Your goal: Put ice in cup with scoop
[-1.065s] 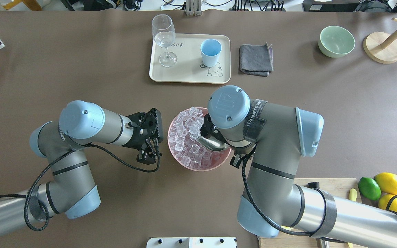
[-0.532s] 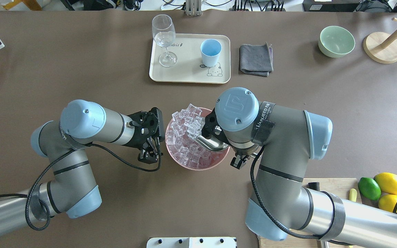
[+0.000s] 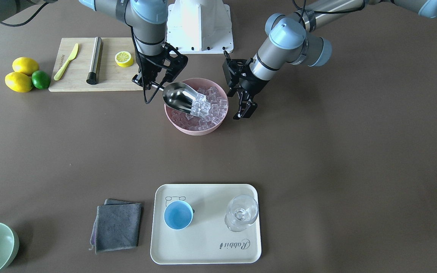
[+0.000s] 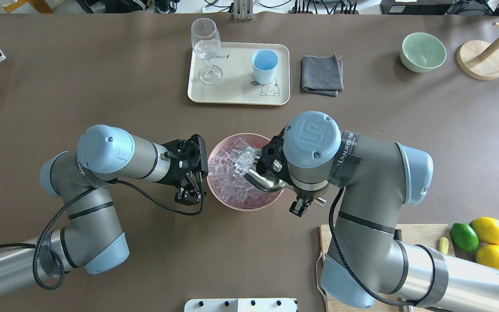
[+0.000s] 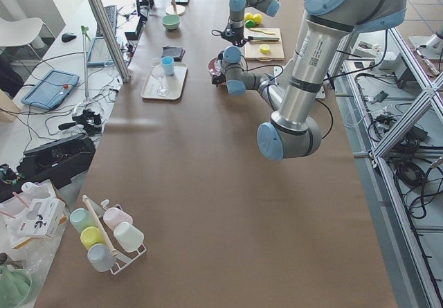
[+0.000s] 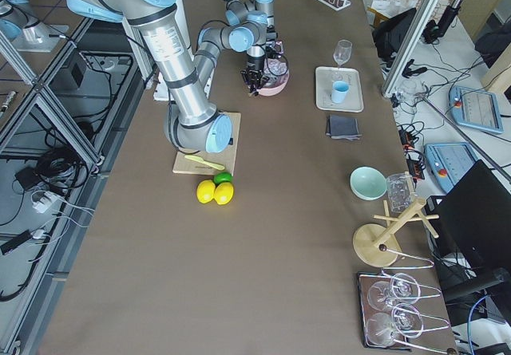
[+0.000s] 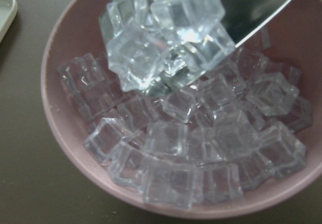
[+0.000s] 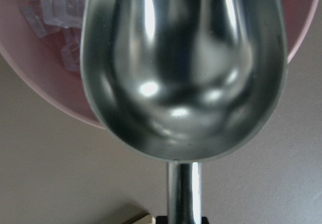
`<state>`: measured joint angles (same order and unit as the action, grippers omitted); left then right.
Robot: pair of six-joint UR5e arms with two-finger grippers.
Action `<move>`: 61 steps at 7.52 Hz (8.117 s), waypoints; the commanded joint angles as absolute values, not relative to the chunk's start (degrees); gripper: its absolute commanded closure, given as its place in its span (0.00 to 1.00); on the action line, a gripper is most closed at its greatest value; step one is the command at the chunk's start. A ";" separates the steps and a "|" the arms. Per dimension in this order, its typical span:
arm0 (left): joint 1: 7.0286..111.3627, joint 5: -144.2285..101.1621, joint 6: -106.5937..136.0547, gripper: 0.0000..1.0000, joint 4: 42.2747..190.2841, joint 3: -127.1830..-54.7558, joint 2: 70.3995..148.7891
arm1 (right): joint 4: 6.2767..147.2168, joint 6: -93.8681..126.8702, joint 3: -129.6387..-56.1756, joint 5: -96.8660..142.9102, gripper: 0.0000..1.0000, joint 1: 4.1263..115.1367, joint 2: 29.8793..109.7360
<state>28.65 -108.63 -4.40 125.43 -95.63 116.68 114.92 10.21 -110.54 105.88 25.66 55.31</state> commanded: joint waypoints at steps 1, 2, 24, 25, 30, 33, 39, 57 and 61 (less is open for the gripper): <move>28.65 -108.63 -4.39 0.02 125.42 -95.62 116.72 | 114.08 11.60 -112.14 109.49 1.00 25.66 56.68; 28.65 -108.63 -4.39 0.02 125.42 -95.62 116.72 | 114.08 12.38 -112.41 110.82 1.00 25.66 56.69; 38.21 -119.51 -10.28 0.02 114.08 -105.20 106.72 | 102.29 29.97 -110.58 119.05 1.00 33.90 57.04; 41.36 -122.40 -10.28 0.02 114.08 -106.77 103.57 | 103.61 29.62 -108.39 123.62 1.00 36.80 55.91; 65.17 -137.86 -32.49 0.02 102.57 -107.85 91.54 | 114.59 24.53 -91.61 130.34 1.00 46.04 44.06; 77.23 -142.82 -32.96 0.02 99.52 -102.68 86.66 | 122.94 17.17 -80.74 130.34 1.00 50.44 33.18; 99.31 -135.53 -32.70 0.02 73.04 -98.10 89.30 | 134.37 6.77 -60.48 131.39 1.00 53.35 19.87; 100.37 -136.23 -27.69 0.02 74.44 -95.63 89.38 | 144.67 0.62 -60.82 128.14 1.00 49.57 19.16; 100.28 -136.23 -27.69 0.02 74.44 -95.54 89.38 | 144.93 1.66 -81.48 127.18 1.00 49.48 32.47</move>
<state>100.37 -136.23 -27.68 74.44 -95.57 89.39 144.83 0.81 -70.57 127.73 49.49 25.45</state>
